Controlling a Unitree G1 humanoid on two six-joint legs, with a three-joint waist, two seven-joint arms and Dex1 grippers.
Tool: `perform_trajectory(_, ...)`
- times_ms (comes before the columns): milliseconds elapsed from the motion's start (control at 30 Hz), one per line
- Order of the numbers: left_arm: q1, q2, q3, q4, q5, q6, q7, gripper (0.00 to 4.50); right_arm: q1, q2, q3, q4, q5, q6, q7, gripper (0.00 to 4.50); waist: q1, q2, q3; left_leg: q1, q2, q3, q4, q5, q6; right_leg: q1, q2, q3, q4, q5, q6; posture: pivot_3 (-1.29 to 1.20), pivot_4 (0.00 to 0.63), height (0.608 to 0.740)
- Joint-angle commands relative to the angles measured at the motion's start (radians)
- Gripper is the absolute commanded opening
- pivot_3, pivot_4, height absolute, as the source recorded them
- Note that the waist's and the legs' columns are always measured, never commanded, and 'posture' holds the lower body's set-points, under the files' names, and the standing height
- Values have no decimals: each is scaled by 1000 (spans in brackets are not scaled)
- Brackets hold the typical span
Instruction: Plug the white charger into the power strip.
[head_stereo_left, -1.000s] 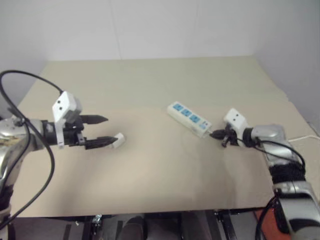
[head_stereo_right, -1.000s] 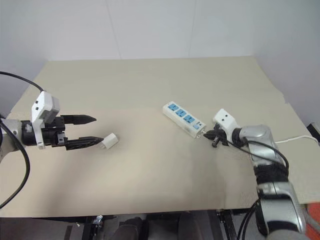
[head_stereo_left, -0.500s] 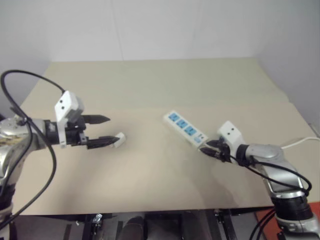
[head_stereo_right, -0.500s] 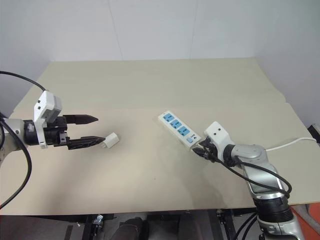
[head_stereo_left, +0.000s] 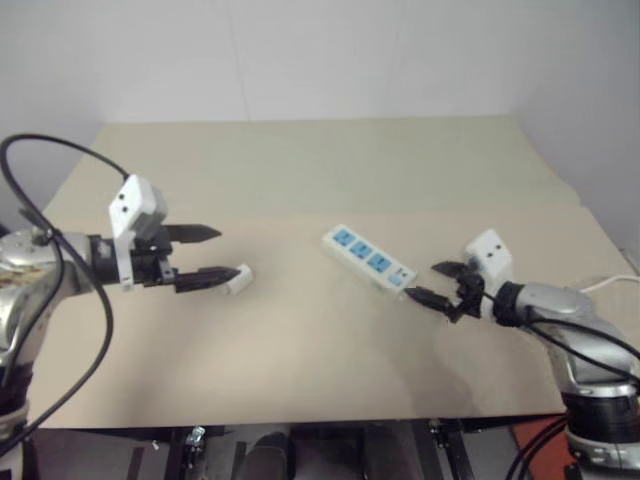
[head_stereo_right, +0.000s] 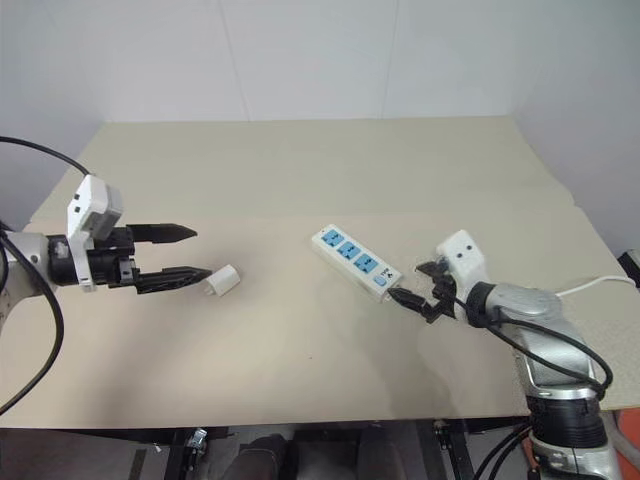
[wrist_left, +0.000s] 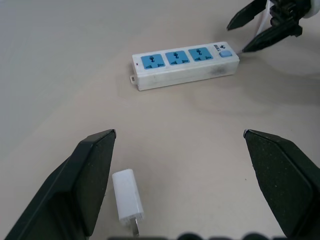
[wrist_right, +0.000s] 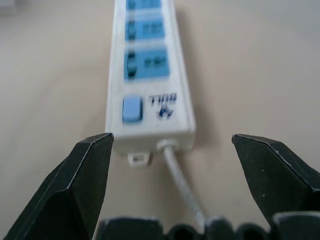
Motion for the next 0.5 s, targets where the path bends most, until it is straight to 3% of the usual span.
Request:
perform_trajectory(33, -27, -2, -4, -7, -9, -5, -8, 4500, 3, 70, -62, 33, 79, -137, -3, 4468, -2, 0, 0, 0, 0, 0, 0, 0, 0, 0, 0, 0, 0, 0, 0, 0, 150, 740)
perform_trajectory(267, -43, 6, -11, -6, -18, 1, -36, 4500, -18, 139, 10, 265, 32, -448, 40, 4468, -3, 0, 0, 2, 0, 1, 0, 0, 0, 0, 0, 1, 1, 0, 0, 0, 150, 740)
perform_trajectory(500, -43, 8, -10, -11, -24, 3, -62, 4500, -74, 148, 86, 427, 10, -596, 94, 4468, -5, 0, 0, 2, 0, 2, 0, 0, 0, 0, 0, 2, 1, 0, 0, 0, 150, 740)
